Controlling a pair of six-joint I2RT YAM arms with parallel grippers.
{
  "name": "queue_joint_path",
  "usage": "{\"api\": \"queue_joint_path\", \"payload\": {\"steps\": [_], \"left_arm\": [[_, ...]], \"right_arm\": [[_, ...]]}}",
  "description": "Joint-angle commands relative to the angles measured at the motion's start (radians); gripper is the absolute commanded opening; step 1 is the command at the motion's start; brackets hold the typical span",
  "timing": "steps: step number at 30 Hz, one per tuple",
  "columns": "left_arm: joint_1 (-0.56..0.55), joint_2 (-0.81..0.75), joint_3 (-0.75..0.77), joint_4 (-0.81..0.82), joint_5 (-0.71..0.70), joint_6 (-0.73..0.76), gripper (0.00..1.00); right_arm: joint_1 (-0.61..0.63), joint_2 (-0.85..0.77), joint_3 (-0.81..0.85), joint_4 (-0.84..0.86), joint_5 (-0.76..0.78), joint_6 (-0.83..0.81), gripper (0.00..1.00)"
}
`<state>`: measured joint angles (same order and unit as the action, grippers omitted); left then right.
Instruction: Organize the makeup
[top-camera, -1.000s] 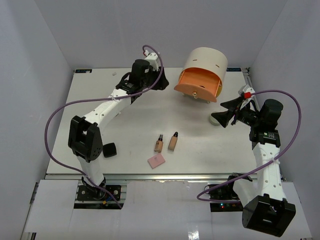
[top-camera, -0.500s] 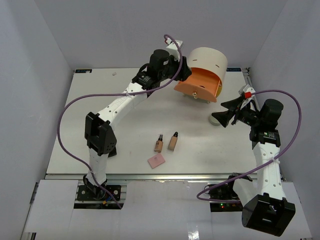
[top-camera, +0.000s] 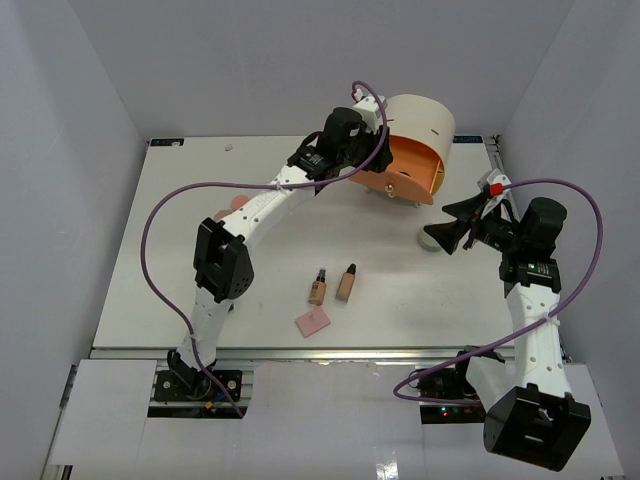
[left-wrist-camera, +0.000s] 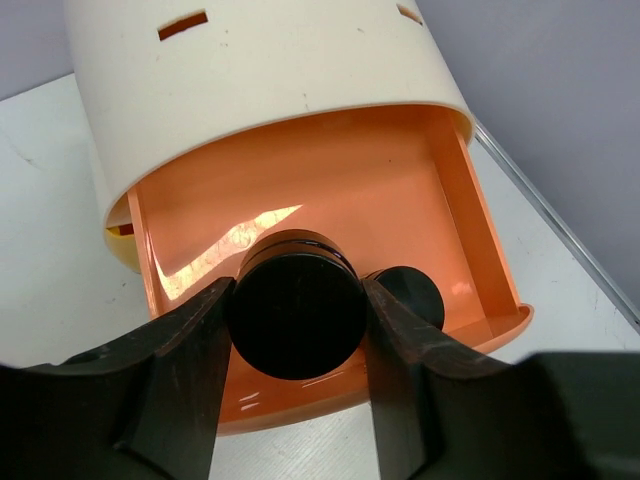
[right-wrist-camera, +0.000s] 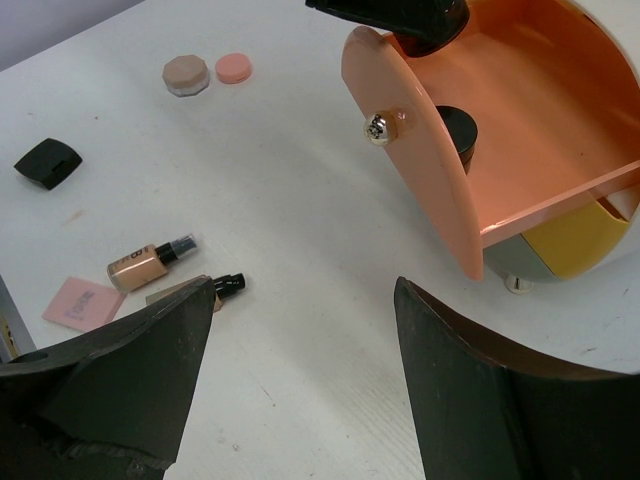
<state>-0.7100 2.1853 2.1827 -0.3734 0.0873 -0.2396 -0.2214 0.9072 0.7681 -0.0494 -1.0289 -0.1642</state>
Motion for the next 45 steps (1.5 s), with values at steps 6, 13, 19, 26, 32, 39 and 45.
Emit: {"api": "queue_joint_path", "payload": {"steps": [6,13,19,26,32,39,45], "left_arm": [[-0.009,-0.045,0.069,0.014,-0.029,-0.001,0.77],[-0.009,-0.083,0.052,0.013,-0.057,0.021,0.71],[0.037,-0.375,-0.251,0.054,-0.058,0.037,0.38],[0.306,-0.862,-0.944,0.224,0.108,-0.08,0.19],[0.333,-1.077,-1.273,0.33,0.066,-0.062,0.2],[0.337,-1.071,-1.295,0.314,0.089,-0.053,0.26],[0.337,-1.093,-1.302,0.314,0.072,-0.061,0.32]], "right_arm": [[-0.006,0.004,-0.009,0.036,-0.037,-0.008,0.79],[-0.004,0.027,-0.018,0.031,-0.144,-0.049,0.78],[0.097,0.078,0.008,-0.276,-0.287,-0.576,0.63],[0.524,0.17,0.079,-0.243,0.224,-0.61,0.08],[0.639,0.37,0.258,-0.218,0.603,-0.546,0.08],[0.663,0.536,0.376,-0.177,0.873,-0.508,0.12],[0.663,0.616,0.415,-0.097,1.073,-0.509,0.13]]}}
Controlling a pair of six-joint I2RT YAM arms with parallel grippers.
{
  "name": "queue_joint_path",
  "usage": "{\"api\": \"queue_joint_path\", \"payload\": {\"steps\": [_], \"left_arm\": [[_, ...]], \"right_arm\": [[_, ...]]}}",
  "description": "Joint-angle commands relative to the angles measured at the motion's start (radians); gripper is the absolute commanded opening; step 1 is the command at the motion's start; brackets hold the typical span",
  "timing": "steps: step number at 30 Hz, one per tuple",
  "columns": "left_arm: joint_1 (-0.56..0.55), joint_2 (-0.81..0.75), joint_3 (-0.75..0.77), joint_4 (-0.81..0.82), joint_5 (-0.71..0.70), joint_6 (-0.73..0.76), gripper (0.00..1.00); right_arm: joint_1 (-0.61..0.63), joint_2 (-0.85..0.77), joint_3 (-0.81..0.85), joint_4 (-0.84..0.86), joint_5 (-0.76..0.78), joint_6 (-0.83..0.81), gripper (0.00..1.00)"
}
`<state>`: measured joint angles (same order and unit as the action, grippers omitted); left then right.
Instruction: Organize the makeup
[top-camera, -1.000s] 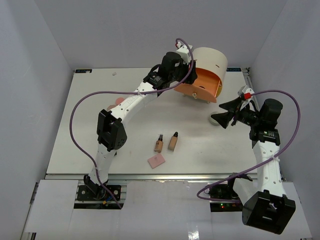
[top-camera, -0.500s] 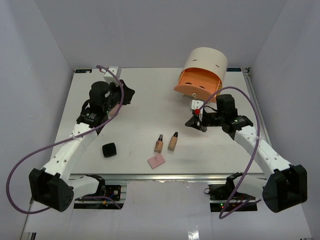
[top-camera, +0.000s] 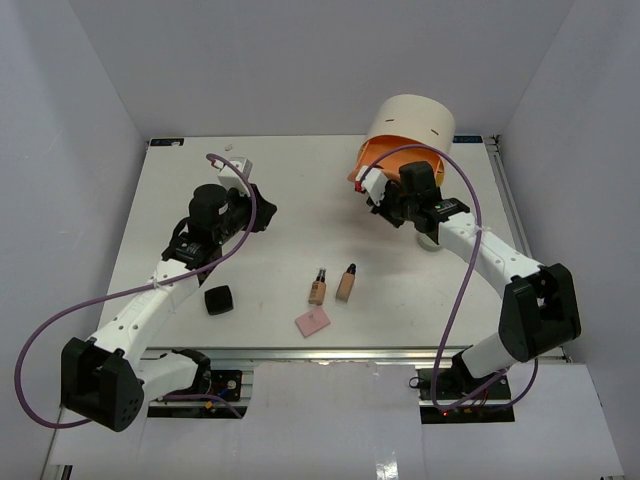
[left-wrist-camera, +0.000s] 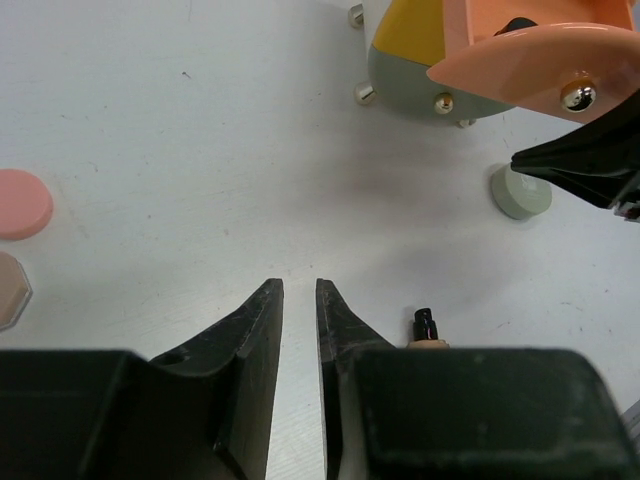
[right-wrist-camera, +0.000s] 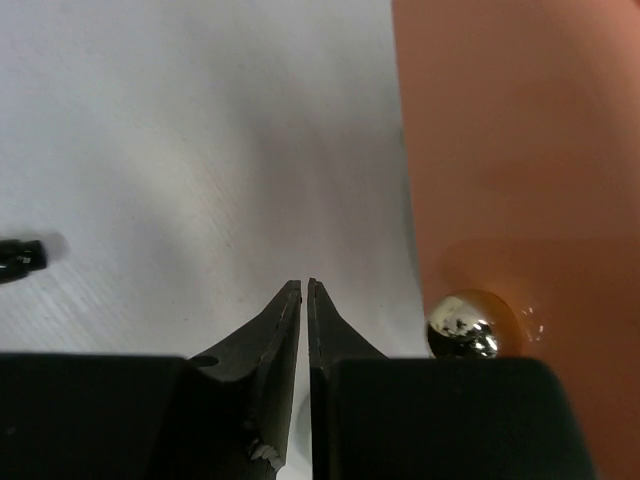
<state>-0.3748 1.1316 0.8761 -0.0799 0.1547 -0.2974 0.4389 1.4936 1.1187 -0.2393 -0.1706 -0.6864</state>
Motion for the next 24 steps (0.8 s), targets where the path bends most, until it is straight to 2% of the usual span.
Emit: {"api": "queue_joint_path", "payload": {"steps": [1,4,9,19,24], "left_arm": [[0.002,-0.039,0.003,0.02,0.009,-0.005,0.32],[0.002,-0.033,0.004,0.02,0.017,-0.009,0.35],[0.002,-0.027,0.003,0.023,0.03,-0.013,0.39],[0.002,-0.016,0.003,0.023,0.04,-0.019,0.4],[0.002,-0.013,-0.002,0.037,0.075,-0.019,0.41]], "right_arm": [[0.003,0.037,0.07,0.125,0.28,0.019,0.13],[0.001,0.062,0.1,0.172,0.378,0.019,0.13],[0.0,0.088,0.137,0.247,0.445,0.01,0.14],[-0.029,0.165,0.215,0.315,0.509,0.022,0.18],[-0.051,0.198,0.258,0.323,0.531,0.033,0.24]]}}
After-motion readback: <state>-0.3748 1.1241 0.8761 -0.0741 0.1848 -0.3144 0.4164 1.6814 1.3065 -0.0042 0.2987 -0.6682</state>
